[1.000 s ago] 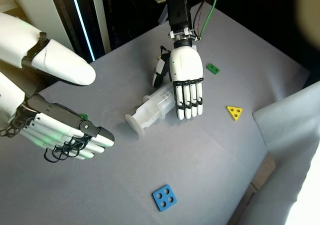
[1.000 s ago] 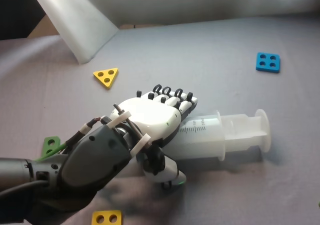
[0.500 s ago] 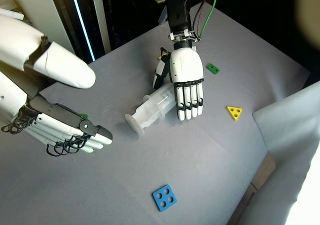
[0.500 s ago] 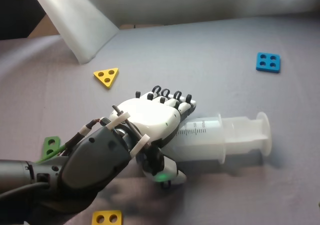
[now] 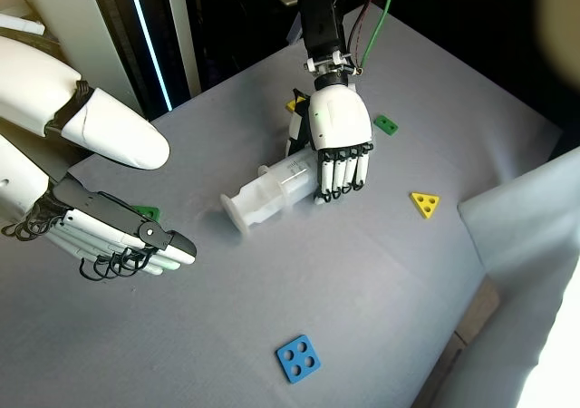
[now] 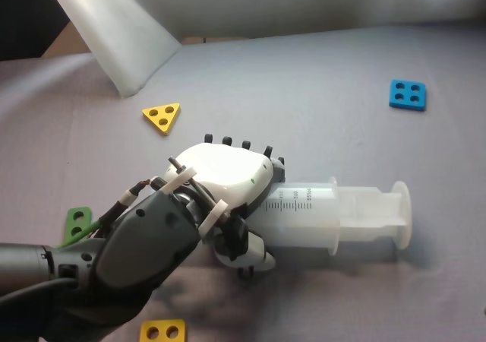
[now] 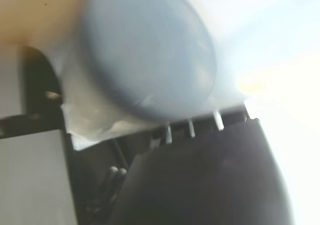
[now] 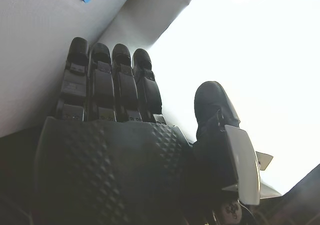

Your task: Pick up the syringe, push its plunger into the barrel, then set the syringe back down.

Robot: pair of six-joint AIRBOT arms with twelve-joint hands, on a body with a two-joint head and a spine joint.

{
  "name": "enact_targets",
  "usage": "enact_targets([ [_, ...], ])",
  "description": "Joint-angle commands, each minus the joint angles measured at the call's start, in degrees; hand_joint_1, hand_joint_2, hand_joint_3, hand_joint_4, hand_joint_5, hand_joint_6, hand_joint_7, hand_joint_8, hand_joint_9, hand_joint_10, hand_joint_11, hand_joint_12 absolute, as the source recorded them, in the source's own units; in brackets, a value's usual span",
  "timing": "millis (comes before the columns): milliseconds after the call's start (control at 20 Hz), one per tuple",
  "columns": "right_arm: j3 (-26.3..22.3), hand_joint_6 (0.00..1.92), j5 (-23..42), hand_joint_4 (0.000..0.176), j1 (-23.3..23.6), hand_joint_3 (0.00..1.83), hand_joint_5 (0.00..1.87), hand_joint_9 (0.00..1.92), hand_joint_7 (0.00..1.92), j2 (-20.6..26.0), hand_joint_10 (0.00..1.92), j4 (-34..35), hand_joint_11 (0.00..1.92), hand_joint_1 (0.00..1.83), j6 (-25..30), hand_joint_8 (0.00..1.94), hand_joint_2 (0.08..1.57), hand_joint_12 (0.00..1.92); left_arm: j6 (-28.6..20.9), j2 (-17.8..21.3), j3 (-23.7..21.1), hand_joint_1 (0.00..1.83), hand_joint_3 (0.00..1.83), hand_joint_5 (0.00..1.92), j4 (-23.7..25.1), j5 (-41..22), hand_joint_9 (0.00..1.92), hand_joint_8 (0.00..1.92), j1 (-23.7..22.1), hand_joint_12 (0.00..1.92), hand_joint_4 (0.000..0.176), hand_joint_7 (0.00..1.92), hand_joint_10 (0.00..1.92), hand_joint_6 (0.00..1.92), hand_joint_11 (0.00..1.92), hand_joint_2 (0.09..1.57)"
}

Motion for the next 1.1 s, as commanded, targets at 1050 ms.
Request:
enact_targets([
  [1050, -1.88, 0.0, -2.04, 0.0, 0.76, 0.0, 0.21, 0.13, 0.2, 0.19, 0.0, -0.98, 0.0, 0.0, 9.92, 0.0, 1.27, 0.22, 5.75, 6.73, -4.62, 1.31, 0.0, 0.69, -4.41, 2.52, 0.55, 1.67, -13.97, 1.62, 0.0, 0.59, 1.69, 1.31, 0.44, 1.3],
])
